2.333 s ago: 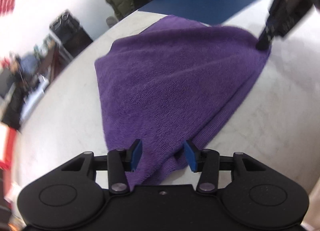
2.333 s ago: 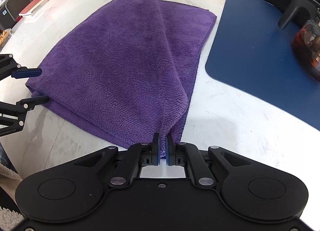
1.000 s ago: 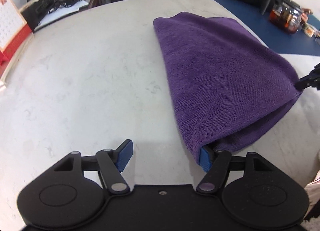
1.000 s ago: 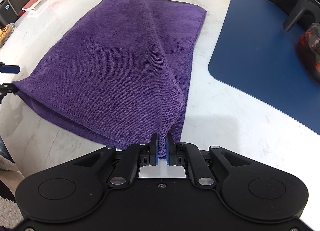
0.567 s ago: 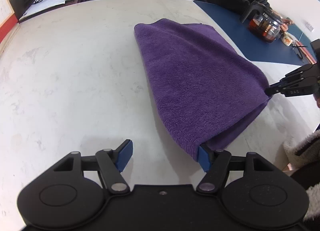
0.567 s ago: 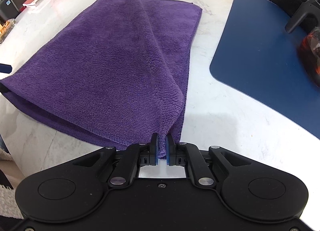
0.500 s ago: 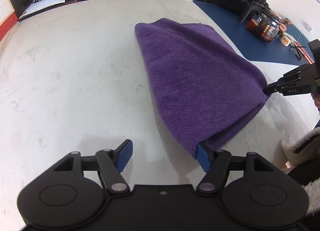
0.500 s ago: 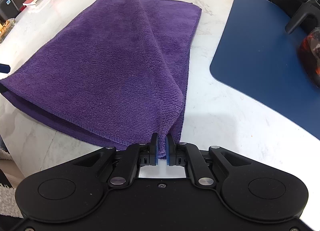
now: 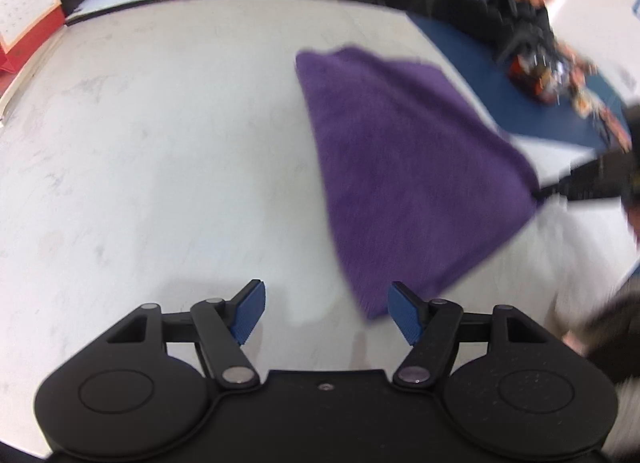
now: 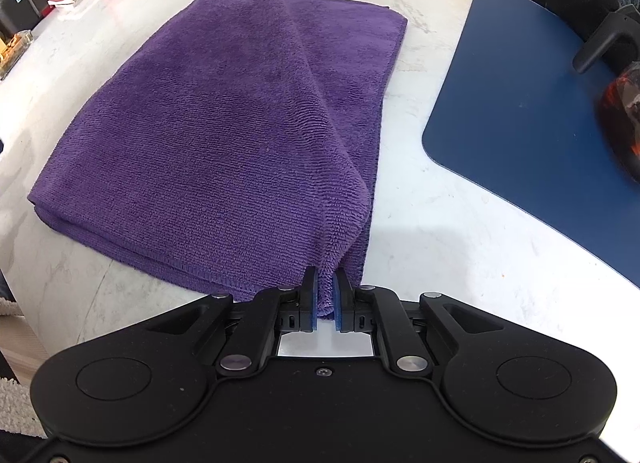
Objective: Fold towel
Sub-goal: 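Open both grippers and lift them away from the towel, then move the right gripper to a towel corner and close on it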
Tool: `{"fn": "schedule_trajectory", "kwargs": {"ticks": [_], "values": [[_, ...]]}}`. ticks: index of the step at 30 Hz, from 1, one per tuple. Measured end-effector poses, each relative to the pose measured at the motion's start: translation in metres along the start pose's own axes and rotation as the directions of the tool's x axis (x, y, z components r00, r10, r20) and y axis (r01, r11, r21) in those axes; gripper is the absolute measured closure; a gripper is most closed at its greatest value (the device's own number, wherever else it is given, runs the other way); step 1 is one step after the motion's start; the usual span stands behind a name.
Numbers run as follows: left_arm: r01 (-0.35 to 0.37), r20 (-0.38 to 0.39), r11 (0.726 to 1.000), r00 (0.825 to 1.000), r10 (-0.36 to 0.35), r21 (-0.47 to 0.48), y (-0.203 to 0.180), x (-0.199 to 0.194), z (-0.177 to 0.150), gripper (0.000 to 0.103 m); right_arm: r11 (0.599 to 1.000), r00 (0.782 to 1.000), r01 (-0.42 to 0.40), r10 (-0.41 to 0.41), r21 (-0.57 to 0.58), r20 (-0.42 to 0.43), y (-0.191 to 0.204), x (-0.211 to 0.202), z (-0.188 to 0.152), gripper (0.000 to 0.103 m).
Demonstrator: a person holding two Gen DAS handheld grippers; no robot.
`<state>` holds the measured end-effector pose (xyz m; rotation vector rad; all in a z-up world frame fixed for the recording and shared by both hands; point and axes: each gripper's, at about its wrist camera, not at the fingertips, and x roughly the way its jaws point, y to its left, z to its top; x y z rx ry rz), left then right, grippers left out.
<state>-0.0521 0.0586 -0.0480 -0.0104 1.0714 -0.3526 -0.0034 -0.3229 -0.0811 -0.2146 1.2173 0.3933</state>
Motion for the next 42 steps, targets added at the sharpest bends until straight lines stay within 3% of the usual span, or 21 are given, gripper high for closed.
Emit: {"fn": "schedule_trajectory", "kwargs": {"ticks": [6,12,23,24,26,27,32,37,42], "values": [[-0.074,0.011,0.995,0.997,0.074,0.072,-0.042,0.039,0.032,0.038,1.000,1.000,0.022,-0.022,-0.014,0.002,0.005,-0.002,0.000,0.089],[-0.141,-0.017,0.969,0.989,0.147,0.201,-0.067,0.068,0.029,0.038,1.000,1.000,0.018,-0.018,-0.005,0.008,0.005,-0.003,-0.003,0.089],[-0.137,-0.033,0.955,0.988,0.151,0.263,-0.065,0.081,0.017,0.036,1.000,0.999,0.018,-0.018,0.019,0.027,0.005,-0.005,-0.006,0.089],[-0.135,-0.032,0.956,0.988,0.149,0.262,-0.065,0.081,0.017,0.036,1.000,0.999,0.019,-0.019,0.019,0.027,0.005,-0.005,-0.005,0.087],[-0.131,-0.031,0.957,0.989,0.143,0.258,-0.063,0.081,0.016,0.035,0.999,0.998,0.045,-0.046,0.020,0.039,0.006,-0.008,-0.004,0.065],[-0.128,-0.030,0.958,0.990,0.140,0.256,-0.062,0.081,0.016,0.035,0.999,0.998,0.050,-0.051,0.018,0.046,0.006,-0.009,-0.003,0.064],[-0.120,-0.027,0.962,0.991,0.131,0.247,-0.060,0.080,0.015,0.034,0.998,0.992,0.056,-0.060,0.035,0.114,0.006,-0.038,0.004,0.064],[-0.107,-0.039,0.968,0.992,0.118,0.227,-0.056,0.080,0.015,0.031,0.997,0.973,0.070,-0.077,0.042,0.219,0.002,-0.077,0.031,0.063],[-0.093,-0.060,0.971,0.992,0.108,0.220,-0.052,0.081,0.017,0.028,0.997,0.924,0.056,-0.071,0.052,0.377,-0.002,-0.115,0.080,0.058]]}}
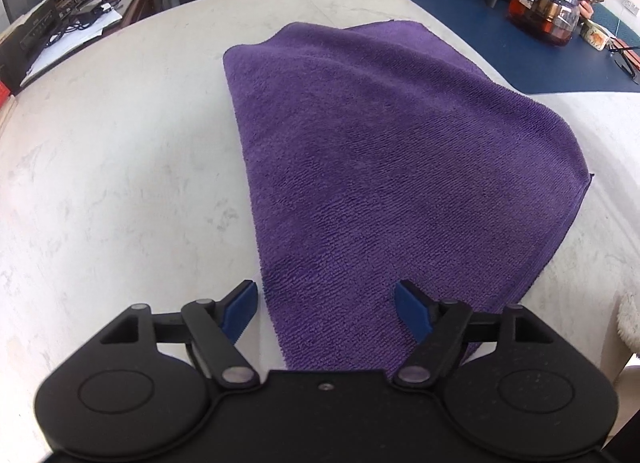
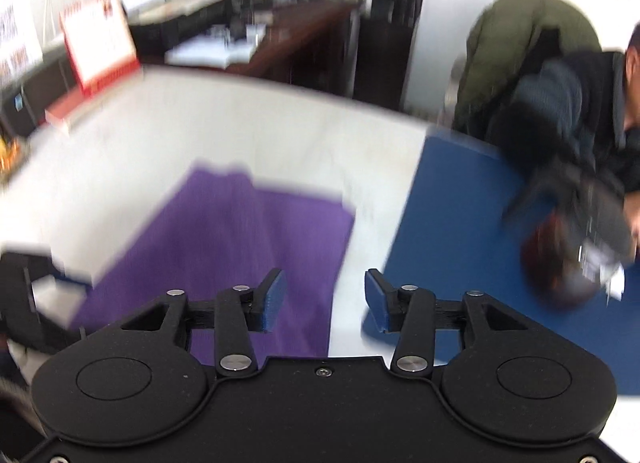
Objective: Fold towel
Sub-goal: 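Move the right gripper to a towel corner and close on it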
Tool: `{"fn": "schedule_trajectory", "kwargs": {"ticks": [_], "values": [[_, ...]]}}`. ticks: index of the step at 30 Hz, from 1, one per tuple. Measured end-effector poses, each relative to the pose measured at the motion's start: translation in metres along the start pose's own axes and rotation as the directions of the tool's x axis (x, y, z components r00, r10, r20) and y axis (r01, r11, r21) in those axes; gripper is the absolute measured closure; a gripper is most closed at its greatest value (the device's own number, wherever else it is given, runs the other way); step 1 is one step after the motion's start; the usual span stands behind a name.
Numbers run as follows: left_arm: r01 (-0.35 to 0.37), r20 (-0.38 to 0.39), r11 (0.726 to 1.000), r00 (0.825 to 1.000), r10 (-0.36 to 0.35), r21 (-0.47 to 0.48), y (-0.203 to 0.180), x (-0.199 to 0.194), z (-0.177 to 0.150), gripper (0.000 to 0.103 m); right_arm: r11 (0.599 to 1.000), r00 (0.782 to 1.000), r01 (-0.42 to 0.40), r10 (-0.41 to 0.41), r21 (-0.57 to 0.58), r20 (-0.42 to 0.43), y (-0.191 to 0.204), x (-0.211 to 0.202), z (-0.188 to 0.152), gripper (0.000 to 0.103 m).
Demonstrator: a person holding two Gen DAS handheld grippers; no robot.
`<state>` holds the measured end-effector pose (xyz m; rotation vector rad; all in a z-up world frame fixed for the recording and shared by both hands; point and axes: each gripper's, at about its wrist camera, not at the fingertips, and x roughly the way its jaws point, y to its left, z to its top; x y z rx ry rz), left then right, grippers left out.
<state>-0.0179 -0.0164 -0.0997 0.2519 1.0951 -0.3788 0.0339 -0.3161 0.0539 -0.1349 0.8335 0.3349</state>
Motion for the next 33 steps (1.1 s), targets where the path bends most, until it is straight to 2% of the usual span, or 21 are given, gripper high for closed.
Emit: {"fn": "schedule_trajectory", "kwargs": {"ticks": [2,6,11,13,14,17,21,26,33], "values": [[0.013,-0.009,1.000,1.000,-0.013,-0.003,0.002,0.001,0.000,0.027,1.000,0.999,-0.011,0.011,-0.001,0.037,-0.001,0.008,0.017,0.058],[0.029,-0.029,0.999,0.999,-0.028,0.017,0.006,0.002,0.003,0.025,0.999,0.999,-0.042,0.043,-0.031,0.024,0.002,0.057,0.043,0.058],[0.034,-0.049,0.999,0.998,-0.032,0.033,0.008,0.004,0.006,0.023,0.989,0.998,-0.031,0.022,-0.147,-0.059,0.011,0.125,0.056,0.063],[0.031,-0.060,0.999,0.998,-0.029,0.045,0.008,0.004,0.006,0.023,0.991,0.992,-0.042,0.025,-0.129,-0.125,0.004,0.159,0.057,0.063],[0.032,-0.064,0.998,0.998,-0.029,0.050,0.009,0.004,0.006,0.023,0.992,0.989,-0.050,0.033,-0.118,-0.145,0.000,0.169,0.056,0.066],[0.033,-0.082,0.998,0.996,-0.028,0.053,0.010,0.005,0.008,0.022,0.989,0.982,-0.059,0.033,-0.134,-0.189,-0.003,0.196,0.053,0.066],[0.030,-0.097,0.998,0.995,-0.024,0.057,0.009,0.006,0.010,0.022,0.992,0.971,-0.067,0.039,-0.110,-0.237,-0.013,0.215,0.050,0.066],[0.032,-0.105,0.998,0.994,-0.025,0.063,0.009,0.007,0.010,0.021,0.991,0.955,-0.128,0.112,-0.042,-0.275,-0.026,0.229,0.047,0.066],[0.037,-0.107,0.996,0.994,-0.029,0.075,0.012,0.009,0.010,0.020,0.981,0.937,-0.187,0.162,-0.052,-0.311,-0.024,0.234,0.055,0.066]]}}
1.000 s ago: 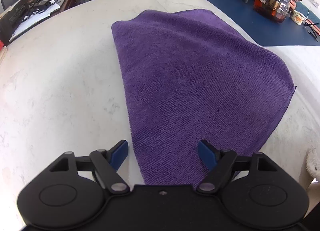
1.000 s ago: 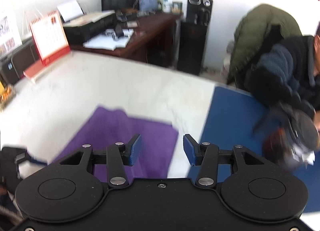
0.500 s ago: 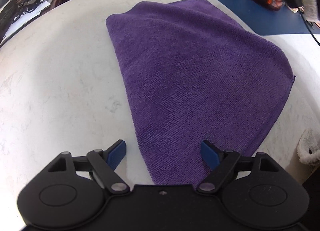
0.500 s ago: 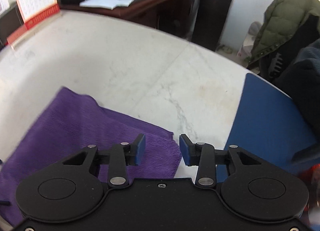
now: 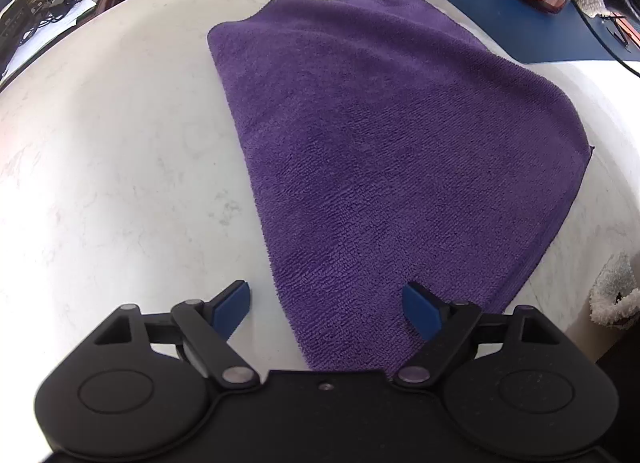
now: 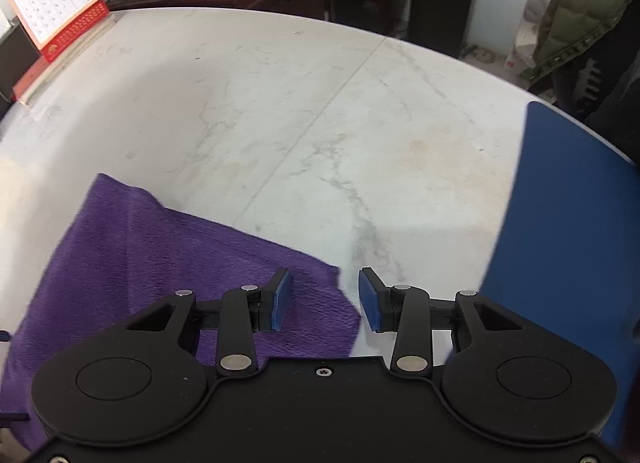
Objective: Fold towel
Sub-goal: 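Move the right gripper to a towel corner and close on it, then lift the held corner and fold it over the towel with the right gripper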
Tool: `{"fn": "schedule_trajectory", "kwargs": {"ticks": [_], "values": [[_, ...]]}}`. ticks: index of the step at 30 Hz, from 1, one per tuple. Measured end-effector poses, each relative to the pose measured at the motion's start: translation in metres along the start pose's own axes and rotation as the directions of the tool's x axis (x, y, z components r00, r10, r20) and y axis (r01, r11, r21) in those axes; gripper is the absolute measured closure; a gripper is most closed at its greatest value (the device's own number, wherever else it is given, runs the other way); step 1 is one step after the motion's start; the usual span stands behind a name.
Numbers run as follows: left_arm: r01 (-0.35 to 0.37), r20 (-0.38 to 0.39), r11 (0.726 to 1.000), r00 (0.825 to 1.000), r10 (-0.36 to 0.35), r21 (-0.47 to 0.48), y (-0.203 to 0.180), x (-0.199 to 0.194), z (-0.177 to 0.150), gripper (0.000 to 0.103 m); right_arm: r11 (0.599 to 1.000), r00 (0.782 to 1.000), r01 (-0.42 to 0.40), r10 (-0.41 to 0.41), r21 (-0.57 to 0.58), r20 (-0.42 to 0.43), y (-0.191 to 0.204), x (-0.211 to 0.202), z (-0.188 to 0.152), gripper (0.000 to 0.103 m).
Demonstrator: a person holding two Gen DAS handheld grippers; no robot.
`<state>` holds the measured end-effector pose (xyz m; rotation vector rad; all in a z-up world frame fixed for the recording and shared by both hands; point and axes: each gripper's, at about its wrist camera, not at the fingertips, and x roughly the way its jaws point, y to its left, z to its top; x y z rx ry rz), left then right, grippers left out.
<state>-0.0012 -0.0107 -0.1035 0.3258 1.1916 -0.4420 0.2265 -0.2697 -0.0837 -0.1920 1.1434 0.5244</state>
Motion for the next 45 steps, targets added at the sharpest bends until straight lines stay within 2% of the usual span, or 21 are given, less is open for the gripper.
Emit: {"fn": "schedule_trajectory", "kwargs": {"ticks": [3,6,7,8,16,19,27,30,32,36,38,40,42,45], "values": [[-0.001,0.001,1.000,1.000,0.001,0.001,0.000,0.001,-0.001,0.020,0.996,0.999,0.033,-0.035,-0.083,-0.016,0.012,0.004,0.002,0.069],[-0.002,0.003,1.000,1.000,0.002,-0.003,0.001,0.002,-0.001,0.018,0.992,0.999,0.028,-0.031,-0.119,-0.022,0.018,0.005,0.004,0.082],[-0.003,0.003,1.000,1.000,0.003,-0.003,0.001,0.001,-0.002,0.018,0.992,0.999,0.022,-0.025,-0.128,-0.023,0.020,0.005,0.003,0.092],[-0.003,0.003,1.000,1.000,0.003,-0.004,0.001,0.001,-0.002,0.018,0.991,1.000,0.021,-0.024,-0.129,-0.021,0.021,0.006,0.004,0.095],[-0.002,0.004,1.000,1.000,0.002,-0.003,0.002,0.001,-0.004,0.017,0.988,0.996,0.088,-0.087,-0.123,0.015,0.014,0.004,0.008,0.096],[-0.003,0.003,1.000,1.000,0.003,-0.004,0.002,0.001,-0.005,0.016,0.983,0.990,0.139,-0.135,-0.118,0.044,0.008,0.000,0.010,0.099],[-0.005,0.004,1.000,1.000,0.005,-0.007,0.001,0.002,-0.005,0.016,0.985,0.989,0.142,-0.138,-0.101,0.044,0.002,0.003,0.013,0.099],[-0.006,0.006,1.000,1.000,0.006,-0.009,0.001,0.002,-0.006,0.016,0.987,0.990,0.132,-0.128,-0.090,0.051,0.003,0.003,0.014,0.097],[-0.006,0.008,1.000,1.000,0.006,-0.011,0.000,0.002,-0.007,0.015,0.988,0.990,0.131,-0.126,-0.080,0.065,0.004,-0.002,0.016,0.088],[-0.007,0.018,1.000,1.000,0.008,-0.015,-0.001,0.002,-0.009,0.015,0.989,0.984,0.118,-0.105,-0.091,0.143,0.019,-0.029,0.026,0.077],[-0.008,0.024,1.000,1.000,0.008,-0.016,-0.002,0.001,-0.010,0.015,0.990,0.983,0.064,-0.040,-0.128,0.180,0.037,-0.045,0.037,0.064],[-0.008,0.027,1.000,1.000,0.008,-0.017,-0.001,0.001,-0.010,0.015,0.982,0.985,-0.021,0.052,-0.189,0.163,0.059,-0.047,0.048,0.058],[-0.007,0.032,1.000,0.999,0.008,-0.017,-0.002,0.002,-0.011,0.015,0.958,0.980,-0.118,0.155,-0.262,0.125,0.084,-0.044,0.060,0.056],[-0.007,0.036,1.000,0.999,0.008,-0.016,-0.002,0.003,-0.010,0.015,0.921,0.975,-0.192,0.217,-0.340,0.037,0.114,-0.022,0.073,0.054]]}}
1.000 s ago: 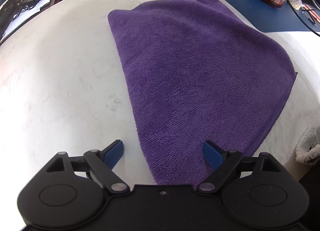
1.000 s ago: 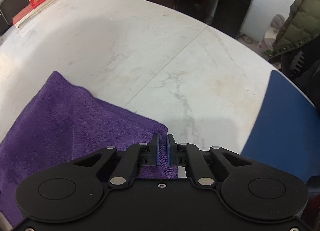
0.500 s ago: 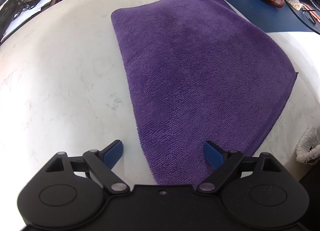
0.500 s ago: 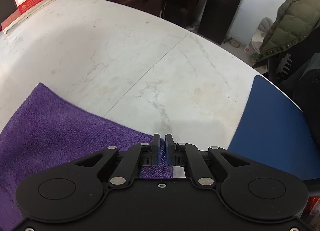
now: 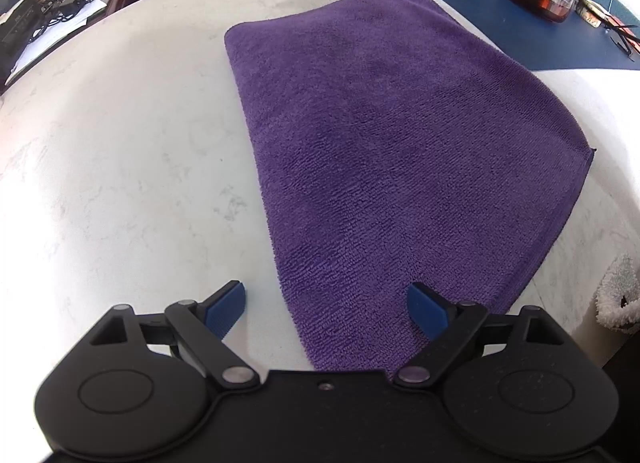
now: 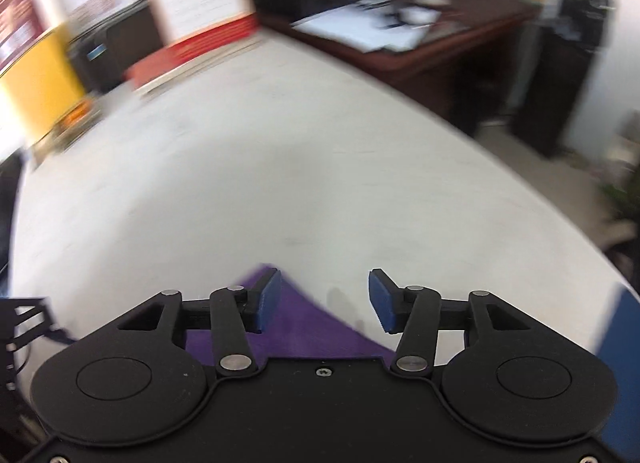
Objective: Fold towel
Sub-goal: 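Lift the held corner and fold it over the towel with the right gripper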
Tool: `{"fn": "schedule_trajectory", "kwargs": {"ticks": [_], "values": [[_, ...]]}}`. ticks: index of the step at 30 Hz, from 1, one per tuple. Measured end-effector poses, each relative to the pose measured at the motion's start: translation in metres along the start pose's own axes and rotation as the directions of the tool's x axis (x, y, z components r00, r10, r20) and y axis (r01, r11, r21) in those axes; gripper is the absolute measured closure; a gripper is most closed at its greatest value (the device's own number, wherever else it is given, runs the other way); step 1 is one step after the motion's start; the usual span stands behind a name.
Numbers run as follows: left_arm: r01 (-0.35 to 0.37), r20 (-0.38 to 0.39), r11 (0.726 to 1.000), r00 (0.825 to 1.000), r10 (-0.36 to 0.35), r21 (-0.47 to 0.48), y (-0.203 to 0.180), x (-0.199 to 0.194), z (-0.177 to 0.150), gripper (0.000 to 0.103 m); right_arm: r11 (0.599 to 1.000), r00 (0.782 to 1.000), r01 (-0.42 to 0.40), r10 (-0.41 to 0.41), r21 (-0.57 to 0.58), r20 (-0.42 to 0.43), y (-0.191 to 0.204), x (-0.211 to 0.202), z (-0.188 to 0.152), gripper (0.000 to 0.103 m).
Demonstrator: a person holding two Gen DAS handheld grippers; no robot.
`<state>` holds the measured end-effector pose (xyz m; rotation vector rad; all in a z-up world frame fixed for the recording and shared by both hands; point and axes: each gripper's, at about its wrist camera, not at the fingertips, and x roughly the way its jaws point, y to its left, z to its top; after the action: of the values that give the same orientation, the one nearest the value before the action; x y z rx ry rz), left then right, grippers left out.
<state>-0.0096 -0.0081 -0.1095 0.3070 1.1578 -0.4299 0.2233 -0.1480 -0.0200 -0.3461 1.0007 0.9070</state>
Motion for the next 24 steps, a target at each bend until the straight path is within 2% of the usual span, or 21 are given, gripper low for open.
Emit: {"fn": "schedule_trajectory", "kwargs": {"ticks": [4,7,12,18,21,22,24], "values": [[0.000,0.002,1.000,1.000,0.000,-0.001,0.000,0.001,0.002,0.015,0.997,0.994,-0.055,0.050,-0.048,-0.092,0.009,0.038,0.019,0.054],[0.000,0.003,1.000,1.000,0.000,-0.001,0.003,-0.002,0.001,0.015,0.993,0.982,-0.102,0.091,-0.061,-0.166,0.010,0.065,0.030,0.054],[0.000,0.005,1.000,1.000,0.000,-0.002,0.004,-0.003,0.002,0.015,0.988,0.969,-0.119,0.093,-0.101,-0.230,0.018,0.079,0.036,0.054],[-0.001,0.008,1.000,1.000,0.001,-0.005,0.002,-0.001,0.004,0.014,0.979,0.955,-0.130,0.082,-0.154,-0.285,0.029,0.089,0.029,0.055],[-0.001,0.008,1.000,1.000,0.002,-0.007,0.002,-0.002,0.003,0.014,0.972,0.956,-0.122,0.061,-0.203,-0.285,0.035,0.088,0.026,0.056],[-0.002,0.008,1.000,1.000,0.002,-0.007,0.002,-0.002,0.003,0.014,0.969,0.957,-0.119,0.053,-0.215,-0.286,0.037,0.088,0.026,0.058],[-0.002,0.007,1.000,1.000,0.002,-0.008,0.002,-0.002,0.003,0.014,0.964,0.956,-0.114,0.042,-0.238,-0.290,0.041,0.087,0.026,0.068]]}}
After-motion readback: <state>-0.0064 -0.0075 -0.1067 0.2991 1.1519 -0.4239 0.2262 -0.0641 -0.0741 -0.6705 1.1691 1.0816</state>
